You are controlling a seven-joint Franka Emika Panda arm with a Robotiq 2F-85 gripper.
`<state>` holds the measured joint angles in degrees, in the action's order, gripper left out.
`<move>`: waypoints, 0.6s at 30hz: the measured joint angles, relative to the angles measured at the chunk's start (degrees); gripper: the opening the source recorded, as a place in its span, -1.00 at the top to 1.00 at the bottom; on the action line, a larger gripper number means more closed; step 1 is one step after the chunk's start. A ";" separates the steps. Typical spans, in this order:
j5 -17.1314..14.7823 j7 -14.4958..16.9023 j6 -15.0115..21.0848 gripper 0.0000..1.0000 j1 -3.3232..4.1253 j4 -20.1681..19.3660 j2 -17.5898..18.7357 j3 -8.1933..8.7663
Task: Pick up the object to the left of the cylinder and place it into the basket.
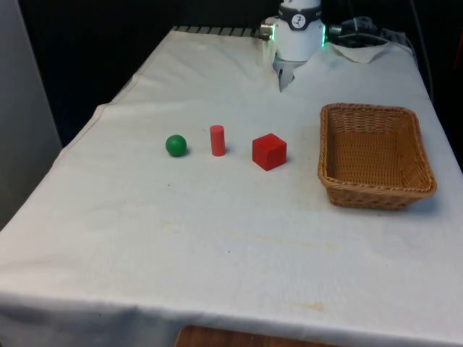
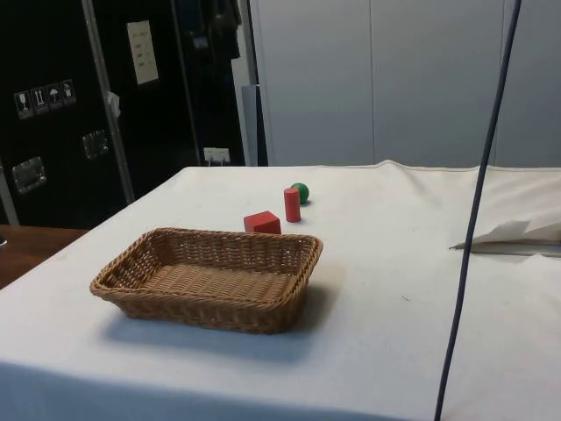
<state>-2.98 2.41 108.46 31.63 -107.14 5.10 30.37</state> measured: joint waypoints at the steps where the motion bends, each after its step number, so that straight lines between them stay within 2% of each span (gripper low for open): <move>1: 0.17 -0.11 0.46 -1.00 0.00 -0.23 0.00 -0.11; 18: 3.44 -1.43 6.88 -1.00 0.00 -5.10 -0.34 -0.80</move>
<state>0.46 0.97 115.34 31.63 -112.24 4.76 29.56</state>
